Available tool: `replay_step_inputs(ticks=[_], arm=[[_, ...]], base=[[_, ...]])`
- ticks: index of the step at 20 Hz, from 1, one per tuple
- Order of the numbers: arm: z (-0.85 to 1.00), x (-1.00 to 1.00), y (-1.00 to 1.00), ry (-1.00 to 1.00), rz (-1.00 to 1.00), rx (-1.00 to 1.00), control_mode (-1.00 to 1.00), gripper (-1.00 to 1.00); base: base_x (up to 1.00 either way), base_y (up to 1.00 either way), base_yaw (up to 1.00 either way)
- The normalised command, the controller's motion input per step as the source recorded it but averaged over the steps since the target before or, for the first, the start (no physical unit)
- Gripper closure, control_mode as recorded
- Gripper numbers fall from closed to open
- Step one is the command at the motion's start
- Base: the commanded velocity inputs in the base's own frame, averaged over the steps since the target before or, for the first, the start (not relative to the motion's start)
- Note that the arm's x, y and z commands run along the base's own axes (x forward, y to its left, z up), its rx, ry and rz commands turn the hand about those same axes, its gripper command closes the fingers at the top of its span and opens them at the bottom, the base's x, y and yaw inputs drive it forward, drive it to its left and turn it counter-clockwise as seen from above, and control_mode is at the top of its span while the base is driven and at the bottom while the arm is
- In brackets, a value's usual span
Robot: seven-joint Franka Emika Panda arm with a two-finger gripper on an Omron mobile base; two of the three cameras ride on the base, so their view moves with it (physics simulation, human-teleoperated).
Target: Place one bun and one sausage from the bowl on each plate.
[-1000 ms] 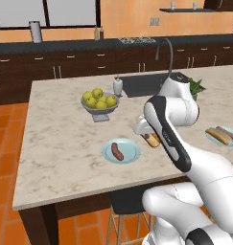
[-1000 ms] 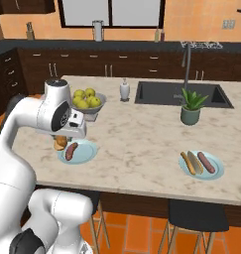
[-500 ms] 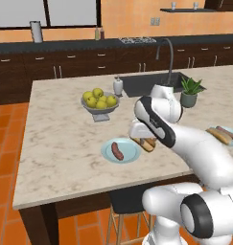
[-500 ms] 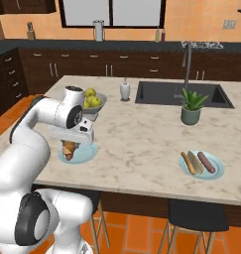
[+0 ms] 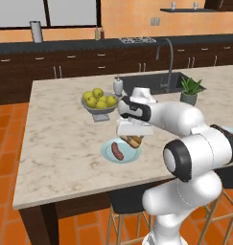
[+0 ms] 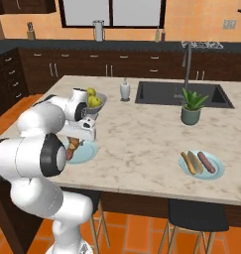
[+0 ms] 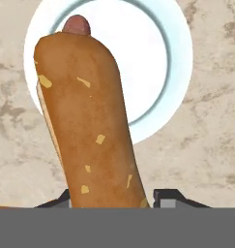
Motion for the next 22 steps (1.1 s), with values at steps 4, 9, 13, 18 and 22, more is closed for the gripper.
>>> replay_step_inputs(ticks=[4, 9, 13, 18, 22], arm=[[-0.38, 0.41, -0.07, 0.10, -0.08, -0.01, -1.00, 1.00], [-0.42, 0.33, -0.21, 0.01, -0.02, 0.00, -1.00, 1.00], [-0.60, 0.31, 0.00, 0.00, -0.07, 0.00, -1.00, 1.00], [-0.20, 0.09, 0.23, -0.01, -0.08, 0.00, -1.00, 1.00], [-0.04, 0.00, 0.02, 0.00, -0.07, 0.00, -1.00, 1.00]], base=[[0.00, 0.00, 0.00], [0.00, 0.00, 0.00], [0.00, 0.00, 0.00], [0.00, 0.00, 0.00], [0.00, 0.00, 0.00]])
